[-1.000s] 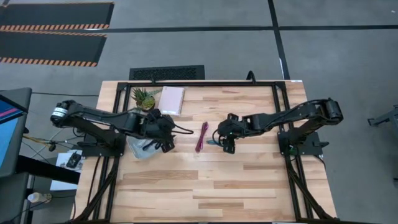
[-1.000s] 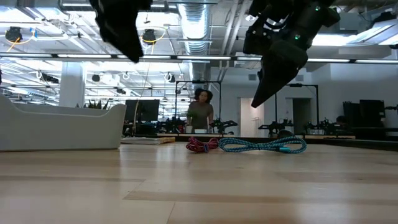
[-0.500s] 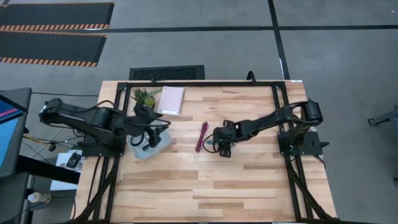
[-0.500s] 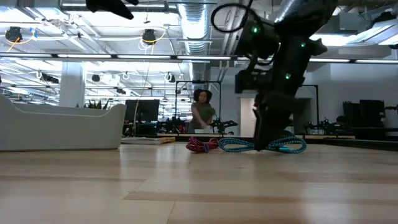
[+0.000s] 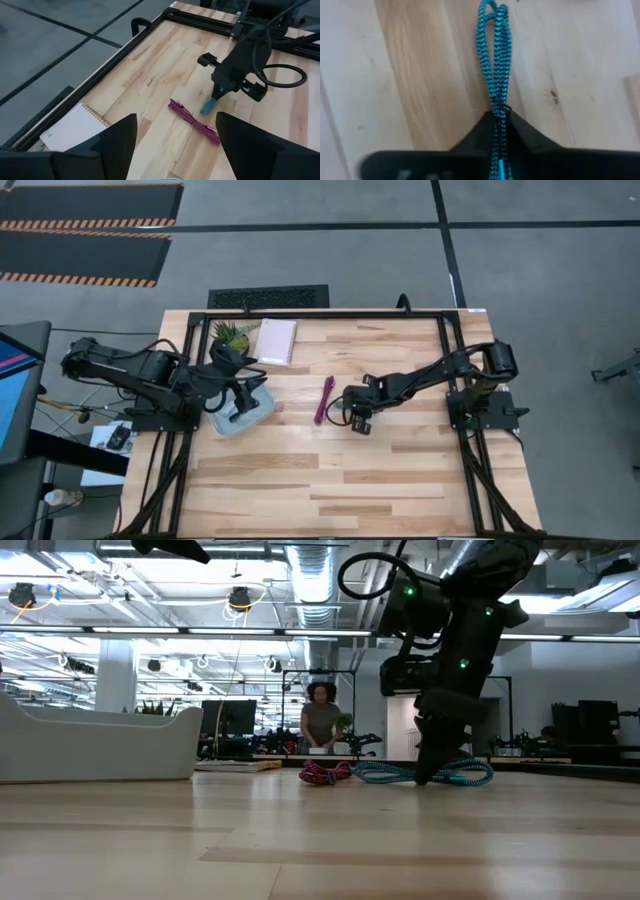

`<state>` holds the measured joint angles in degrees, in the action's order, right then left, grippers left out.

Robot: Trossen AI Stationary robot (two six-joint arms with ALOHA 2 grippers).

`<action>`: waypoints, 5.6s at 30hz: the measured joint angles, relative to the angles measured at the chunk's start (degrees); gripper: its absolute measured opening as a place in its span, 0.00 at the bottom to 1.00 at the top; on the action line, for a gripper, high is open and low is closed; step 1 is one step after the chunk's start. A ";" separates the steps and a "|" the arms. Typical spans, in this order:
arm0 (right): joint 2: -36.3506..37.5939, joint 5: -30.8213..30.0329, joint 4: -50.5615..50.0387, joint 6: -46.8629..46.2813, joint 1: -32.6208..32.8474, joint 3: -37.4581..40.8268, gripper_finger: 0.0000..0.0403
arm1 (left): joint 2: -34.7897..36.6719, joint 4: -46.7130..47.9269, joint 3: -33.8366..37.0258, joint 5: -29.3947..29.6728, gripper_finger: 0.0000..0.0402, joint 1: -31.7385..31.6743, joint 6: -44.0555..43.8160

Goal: Pick and place USB-C Cables
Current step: Put the blue USB cable into the gray bin

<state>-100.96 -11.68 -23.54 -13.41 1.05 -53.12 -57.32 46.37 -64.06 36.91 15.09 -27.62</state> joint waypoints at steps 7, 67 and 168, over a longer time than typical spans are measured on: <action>-0.02 -0.50 11.54 -0.48 0.64 0.53 0.06 | 0.00 -2.95 0.38 4.33 0.65 0.46 1.83; 5.01 18.07 64.31 8.90 -1.81 -8.02 0.05 | -3.18 -90.46 35.50 -37.41 0.60 -16.44 21.75; 19.99 10.12 23.95 7.39 -3.03 -8.00 0.62 | -2.80 -3.87 34.56 -21.25 0.04 -3.29 -15.73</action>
<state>-80.97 -1.56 0.40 -6.02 -1.98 -61.12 -60.12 42.50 -29.50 15.66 11.80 -43.35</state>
